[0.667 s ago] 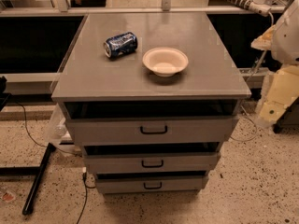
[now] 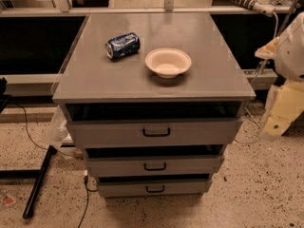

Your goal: Open bottom drawer

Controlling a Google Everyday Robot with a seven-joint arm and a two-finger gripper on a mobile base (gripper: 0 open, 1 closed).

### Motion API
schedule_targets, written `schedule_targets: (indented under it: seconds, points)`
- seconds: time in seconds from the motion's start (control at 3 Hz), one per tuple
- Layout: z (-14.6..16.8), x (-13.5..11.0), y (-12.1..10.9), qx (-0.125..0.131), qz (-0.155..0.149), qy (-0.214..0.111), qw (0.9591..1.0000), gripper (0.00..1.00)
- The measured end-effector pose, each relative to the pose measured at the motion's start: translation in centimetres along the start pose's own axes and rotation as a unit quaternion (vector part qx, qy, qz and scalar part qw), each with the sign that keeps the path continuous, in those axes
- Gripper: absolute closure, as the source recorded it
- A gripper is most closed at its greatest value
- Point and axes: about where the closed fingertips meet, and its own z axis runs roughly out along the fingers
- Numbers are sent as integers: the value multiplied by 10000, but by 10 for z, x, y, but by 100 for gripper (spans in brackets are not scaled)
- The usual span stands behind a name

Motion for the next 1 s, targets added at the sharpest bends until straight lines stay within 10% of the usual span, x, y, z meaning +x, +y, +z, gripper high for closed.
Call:
schedule_targets:
  seconds: [0.67,1.0]
  points:
    - [82,36,46,-48,-332,-725,9968,0]
    - [134,50,66,-209,-298,-1443,9889,0]
